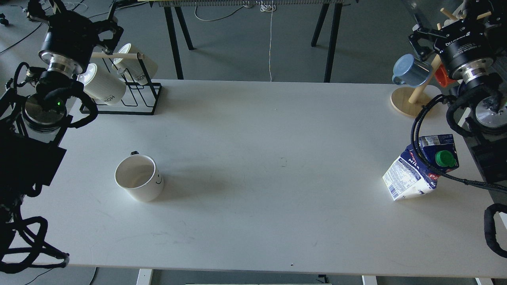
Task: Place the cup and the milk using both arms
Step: 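Move the left gripper out from rest toward the white mug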
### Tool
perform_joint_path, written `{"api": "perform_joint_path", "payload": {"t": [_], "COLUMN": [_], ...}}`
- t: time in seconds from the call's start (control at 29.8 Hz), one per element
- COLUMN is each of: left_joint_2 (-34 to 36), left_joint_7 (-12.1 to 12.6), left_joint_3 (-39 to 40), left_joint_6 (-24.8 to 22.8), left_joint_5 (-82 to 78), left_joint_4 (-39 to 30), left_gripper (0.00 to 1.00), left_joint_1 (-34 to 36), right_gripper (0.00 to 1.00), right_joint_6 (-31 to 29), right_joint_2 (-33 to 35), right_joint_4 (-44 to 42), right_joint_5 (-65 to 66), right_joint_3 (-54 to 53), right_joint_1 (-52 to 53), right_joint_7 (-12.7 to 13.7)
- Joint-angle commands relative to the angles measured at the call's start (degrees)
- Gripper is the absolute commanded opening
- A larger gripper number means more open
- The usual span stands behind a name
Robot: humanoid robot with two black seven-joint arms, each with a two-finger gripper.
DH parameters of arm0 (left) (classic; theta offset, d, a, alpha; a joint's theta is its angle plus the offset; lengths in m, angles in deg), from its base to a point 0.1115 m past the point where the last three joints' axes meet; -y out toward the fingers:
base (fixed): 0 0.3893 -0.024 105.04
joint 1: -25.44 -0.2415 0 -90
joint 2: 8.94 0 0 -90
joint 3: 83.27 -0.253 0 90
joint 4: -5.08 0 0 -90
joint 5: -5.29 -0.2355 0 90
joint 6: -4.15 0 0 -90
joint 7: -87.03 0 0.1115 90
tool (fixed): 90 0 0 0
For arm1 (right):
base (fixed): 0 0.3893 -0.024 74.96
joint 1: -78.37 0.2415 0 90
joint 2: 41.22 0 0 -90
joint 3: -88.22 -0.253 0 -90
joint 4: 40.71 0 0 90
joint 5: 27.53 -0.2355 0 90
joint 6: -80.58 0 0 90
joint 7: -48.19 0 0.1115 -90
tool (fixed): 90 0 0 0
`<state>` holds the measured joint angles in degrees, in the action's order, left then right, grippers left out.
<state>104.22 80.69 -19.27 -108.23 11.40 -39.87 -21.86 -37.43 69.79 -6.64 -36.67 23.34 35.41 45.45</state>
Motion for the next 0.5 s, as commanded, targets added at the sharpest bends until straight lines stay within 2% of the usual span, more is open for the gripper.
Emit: {"api": "perform_joint_path", "payload": {"t": [0.0,0.2,0.27,0.37,0.47], "left_joint_2": [0.31,-0.39,-0.31,0.75,3.9], "left_joint_7": [0.02,-0.16,0.28,0.63,2.12], "left_joint_3": [-0.11,-0.02,-0.28,-0.98,-4.75], "left_joint_6": [0.05,0.4,-0.73,-5.62,-5.62], "left_joint_5": [-0.04,0.31,0.31,-0.39,-3.46], "left_joint_4": [0.3,0.39,-0.48,-0.93,-1.89], "left_gripper": [0.99,0.99,0.99,0.99,0.99], "left_joint_1": [-0.16,-0.16,-0.33,-0.77,-1.04], "right_gripper": [0.99,0.99,0.99,0.99,0.99], "right_joint_6": [0.01,0.01,0.01,0.01,0.01], "right_joint_2": [-0.01,-0.01,-0.01,-0.01,-0.1], "right_joint_4": [-0.06,-0.41,-0.41,-0.23,0.29], "right_joint_5": [0.0,0.0,0.0,0.0,-0.09], "right_joint_3": [0.02,0.1,0.1,0.02,0.02], "right_joint_1": [0.16,0.16,0.16,0.07,-0.02], "right_joint_7": [-0.08,-0.08,-0.08,-0.08,-0.16]}}
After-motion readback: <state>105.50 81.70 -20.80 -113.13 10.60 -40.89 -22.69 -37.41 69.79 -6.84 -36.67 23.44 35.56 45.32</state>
